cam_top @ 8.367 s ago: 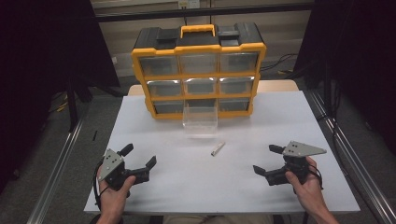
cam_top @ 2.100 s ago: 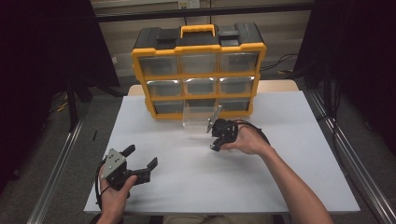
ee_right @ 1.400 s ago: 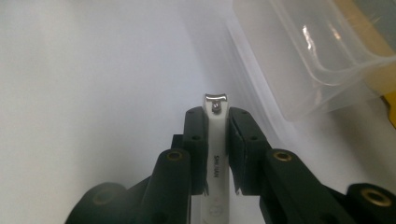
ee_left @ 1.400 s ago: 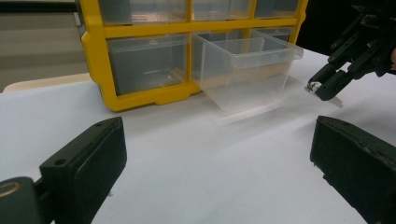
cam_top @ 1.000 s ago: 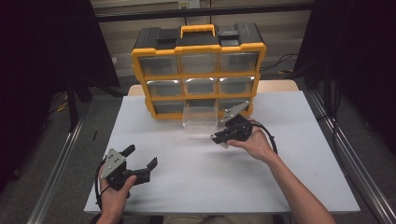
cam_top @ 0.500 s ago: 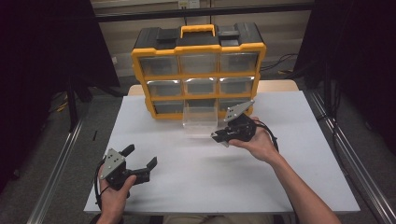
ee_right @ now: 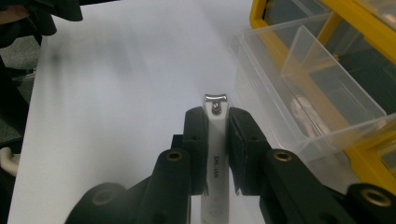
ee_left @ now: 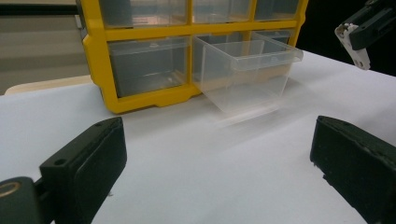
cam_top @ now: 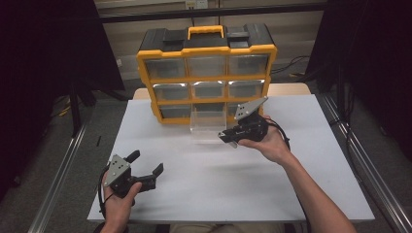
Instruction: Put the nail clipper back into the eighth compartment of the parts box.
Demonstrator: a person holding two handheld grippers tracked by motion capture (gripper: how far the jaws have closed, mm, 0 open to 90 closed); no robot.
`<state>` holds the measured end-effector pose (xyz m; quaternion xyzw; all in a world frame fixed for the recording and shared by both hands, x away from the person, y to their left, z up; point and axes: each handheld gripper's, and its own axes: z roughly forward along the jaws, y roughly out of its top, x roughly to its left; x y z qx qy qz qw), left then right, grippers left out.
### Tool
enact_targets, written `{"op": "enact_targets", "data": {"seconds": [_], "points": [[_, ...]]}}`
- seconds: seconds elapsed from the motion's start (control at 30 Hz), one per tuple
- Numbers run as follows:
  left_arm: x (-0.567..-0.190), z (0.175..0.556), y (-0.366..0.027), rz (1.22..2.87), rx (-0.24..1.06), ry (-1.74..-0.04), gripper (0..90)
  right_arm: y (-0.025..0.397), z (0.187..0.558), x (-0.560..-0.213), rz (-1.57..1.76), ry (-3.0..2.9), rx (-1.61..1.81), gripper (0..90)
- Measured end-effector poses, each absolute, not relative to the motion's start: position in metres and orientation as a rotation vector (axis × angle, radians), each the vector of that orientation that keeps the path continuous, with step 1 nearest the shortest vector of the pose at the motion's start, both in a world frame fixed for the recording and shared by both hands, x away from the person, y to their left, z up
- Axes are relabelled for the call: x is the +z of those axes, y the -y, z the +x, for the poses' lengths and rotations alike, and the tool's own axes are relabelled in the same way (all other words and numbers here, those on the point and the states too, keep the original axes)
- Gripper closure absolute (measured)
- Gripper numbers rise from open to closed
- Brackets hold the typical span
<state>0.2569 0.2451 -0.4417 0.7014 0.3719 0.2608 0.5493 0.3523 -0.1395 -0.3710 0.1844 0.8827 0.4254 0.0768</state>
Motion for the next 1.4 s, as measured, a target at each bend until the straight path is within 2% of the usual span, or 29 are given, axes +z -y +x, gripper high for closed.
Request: {"op": "enact_targets", "data": {"seconds": [0.73,1.4], "points": [[-0.442,0.258,-0.246,1.659,0.614,-0.876,3.8,0.117,0.371,-0.331,0.502,-2.643,1.220,78.1],[-0.442,0.257,-0.246,1.653,0.614,-0.875,3.8,0.111,0.406,-0.315,0.585,-2.632,1.140,78.0]]}}
